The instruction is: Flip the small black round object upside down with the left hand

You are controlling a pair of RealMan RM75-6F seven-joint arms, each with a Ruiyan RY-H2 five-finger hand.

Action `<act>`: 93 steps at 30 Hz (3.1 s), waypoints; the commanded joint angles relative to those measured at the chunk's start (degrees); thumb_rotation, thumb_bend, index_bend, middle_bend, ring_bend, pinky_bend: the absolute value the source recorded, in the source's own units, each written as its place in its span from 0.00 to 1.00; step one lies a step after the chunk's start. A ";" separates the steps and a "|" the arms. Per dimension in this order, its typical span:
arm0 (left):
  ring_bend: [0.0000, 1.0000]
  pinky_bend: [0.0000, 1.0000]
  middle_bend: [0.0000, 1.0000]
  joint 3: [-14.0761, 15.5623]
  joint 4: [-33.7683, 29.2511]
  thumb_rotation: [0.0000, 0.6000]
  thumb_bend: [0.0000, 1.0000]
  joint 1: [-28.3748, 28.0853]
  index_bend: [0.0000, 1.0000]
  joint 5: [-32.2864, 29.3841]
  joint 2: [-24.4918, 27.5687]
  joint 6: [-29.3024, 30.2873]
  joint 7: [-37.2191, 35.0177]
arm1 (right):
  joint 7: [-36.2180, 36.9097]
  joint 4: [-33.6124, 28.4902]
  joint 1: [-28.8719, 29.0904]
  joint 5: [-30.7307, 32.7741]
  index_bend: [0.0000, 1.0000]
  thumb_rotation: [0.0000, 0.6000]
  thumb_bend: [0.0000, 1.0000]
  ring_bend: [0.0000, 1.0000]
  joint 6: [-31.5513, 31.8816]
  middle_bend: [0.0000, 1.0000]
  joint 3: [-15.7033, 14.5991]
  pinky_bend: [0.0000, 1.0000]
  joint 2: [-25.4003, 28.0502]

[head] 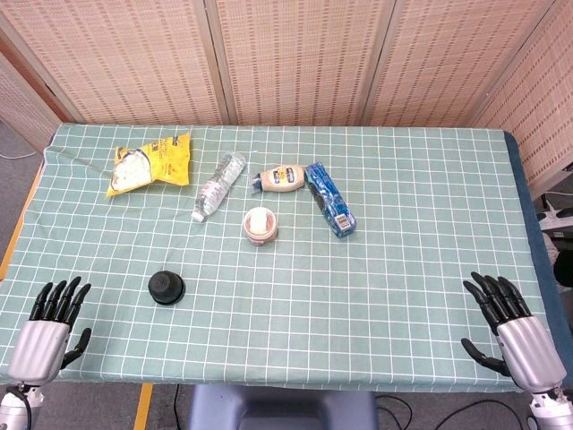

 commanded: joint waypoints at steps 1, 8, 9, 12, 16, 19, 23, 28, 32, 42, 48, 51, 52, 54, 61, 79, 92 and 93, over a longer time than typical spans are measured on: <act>0.00 0.03 0.00 -0.12 0.27 1.00 0.41 -0.54 0.00 -0.51 -0.35 -1.03 -1.06 | -0.53 -1.16 0.19 0.05 0.00 1.00 0.19 0.00 -1.42 0.00 -0.80 0.00 0.50; 0.00 0.02 0.00 -1.31 -7.19 1.00 0.41 -7.46 0.00 -2.87 4.32 -12.23 -9.94 | 0.37 -1.36 0.14 -1.08 0.00 1.00 0.19 0.00 -1.18 0.00 -1.52 0.00 1.34; 0.00 0.02 0.00 -1.96 -9.20 1.00 0.41 -8.62 0.00 -4.09 5.40 -14.31 -9.18 | 0.76 -1.49 0.30 -1.12 0.00 1.00 0.19 0.00 -1.58 0.00 -1.72 0.00 1.63; 0.00 0.02 0.00 -4.25 -17.42 1.00 0.42 -12.37 0.00 -9.85 8.94 -21.51 -4.93 | 0.99 -1.51 0.69 -0.95 0.00 1.00 0.19 0.00 -2.27 0.00 -1.71 0.00 1.76; 0.00 0.03 0.00 -6.77 -26.01 1.00 0.42 -16.71 0.00 -18.56 12.27 -28.28 4.31 | 1.62 -1.52 1.14 -0.58 0.00 1.00 0.19 0.00 -3.32 0.00 -1.83 0.00 1.77; 0.00 0.03 0.00 -8.41 -30.58 1.00 0.41 -19.72 0.00 -25.90 13.06 -30.82 11.19 | 4.58 -1.95 1.90 -1.27 0.00 1.00 0.19 0.00 -4.57 0.00 -2.74 0.00 2.91; 0.00 0.03 0.00 -10.11 -36.44 1.00 0.40 -24.95 0.00 -39.45 14.74 -36.19 14.82 | 6.64 -1.86 2.34 -1.93 0.00 1.00 0.19 0.00 -4.58 0.00 -3.11 0.00 3.73; 0.00 0.03 0.00 -10.28 -36.84 1.00 0.38 -28.99 0.00 -46.13 14.67 -37.26 18.72 | 6.88 -1.71 2.43 -1.67 0.00 1.00 0.19 0.00 -4.63 0.00 -3.05 0.00 3.81; 0.00 0.03 0.00 -10.09 -36.75 1.00 0.37 -33.30 0.00 -53.24 12.99 -38.26 21.70 | 6.03 -1.69 2.62 -0.72 0.00 1.00 0.19 0.00 -5.44 0.00 -2.81 0.00 3.52; 0.00 0.04 0.00 -6.46 -34.03 1.00 0.32 -44.66 0.00 -74.82 10.99 -37.02 29.46 | 5.76 -2.04 2.76 0.11 0.00 1.00 0.19 0.00 -5.78 0.00 -2.60 0.00 3.31; 0.00 0.05 0.00 -4.34 -31.64 1.00 0.32 -48.63 0.00 -80.11 10.11 -37.74 30.96 | 5.58 -2.27 2.96 0.26 0.00 1.00 0.19 0.00 -6.58 0.00 -2.90 0.00 3.40; 0.00 0.06 0.00 -2.75 -30.28 1.00 0.32 -50.50 0.00 -82.53 9.62 -37.43 32.50 | 5.76 -2.41 2.94 0.22 0.00 1.00 0.19 0.00 -6.58 0.00 -3.04 0.00 3.58; 0.00 0.07 0.00 -2.33 -30.02 1.00 0.31 -51.02 0.00 -83.54 9.56 -37.61 32.79 | 5.91 -2.43 2.87 0.14 0.00 1.00 0.19 0.00 -6.35 0.00 -3.05 0.00 3.64; 0.00 0.09 0.00 -1.54 -29.69 1.00 0.31 -52.19 0.00 -85.74 9.64 -38.25 33.21 | 6.37 -2.49 2.72 0.09 0.00 1.00 0.19 0.00 -5.82 0.00 -3.01 0.00 3.75; 0.00 0.12 0.00 -0.67 -28.89 1.00 0.32 -54.59 0.00 -87.37 9.86 -40.59 32.24 | 4.64 -3.06 2.52 1.62 0.00 1.00 0.19 0.00 -6.45 0.00 -2.68 0.00 3.48; 0.00 0.12 0.00 2.57 -25.11 1.00 0.30 -60.20 0.00 -90.51 7.81 -44.20 30.68 | 2.80 -4.01 2.56 2.86 0.00 1.00 0.19 0.00 -7.73 0.00 -2.59 0.00 3.82; 0.00 0.16 0.00 6.45 -21.94 1.00 0.31 -65.49 0.00 -95.98 4.72 -45.47 32.35 | 5.55 -4.03 3.29 3.33 0.00 1.00 0.19 0.00 -9.24 0.00 -2.88 0.00 5.20; 0.00 0.17 0.00 6.65 -21.89 1.00 0.31 -65.80 0.00 -96.27 4.57 -45.44 32.44 | 5.51 -4.08 3.31 3.26 0.00 1.00 0.19 0.00 -9.26 0.00 -2.89 0.00 5.22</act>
